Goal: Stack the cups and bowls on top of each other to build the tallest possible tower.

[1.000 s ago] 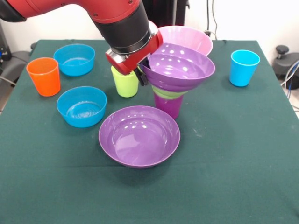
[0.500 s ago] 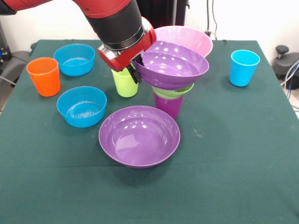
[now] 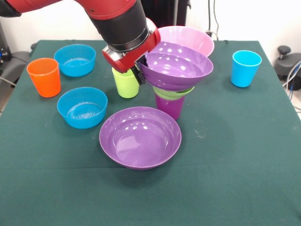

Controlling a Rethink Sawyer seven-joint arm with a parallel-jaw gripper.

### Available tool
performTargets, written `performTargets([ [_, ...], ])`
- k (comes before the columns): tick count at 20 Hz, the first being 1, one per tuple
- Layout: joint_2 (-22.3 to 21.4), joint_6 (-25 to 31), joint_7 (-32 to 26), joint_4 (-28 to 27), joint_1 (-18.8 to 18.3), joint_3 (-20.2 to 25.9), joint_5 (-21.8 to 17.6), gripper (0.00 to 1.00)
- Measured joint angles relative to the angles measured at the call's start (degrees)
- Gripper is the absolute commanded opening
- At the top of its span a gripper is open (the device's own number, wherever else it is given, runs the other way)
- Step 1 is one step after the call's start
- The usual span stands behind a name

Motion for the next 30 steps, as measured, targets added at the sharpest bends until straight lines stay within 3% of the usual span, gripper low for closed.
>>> performTargets([
  [30, 0.08, 0.0, 0.0, 0.02, 0.24, -1.2, -0.82, 0.0],
])
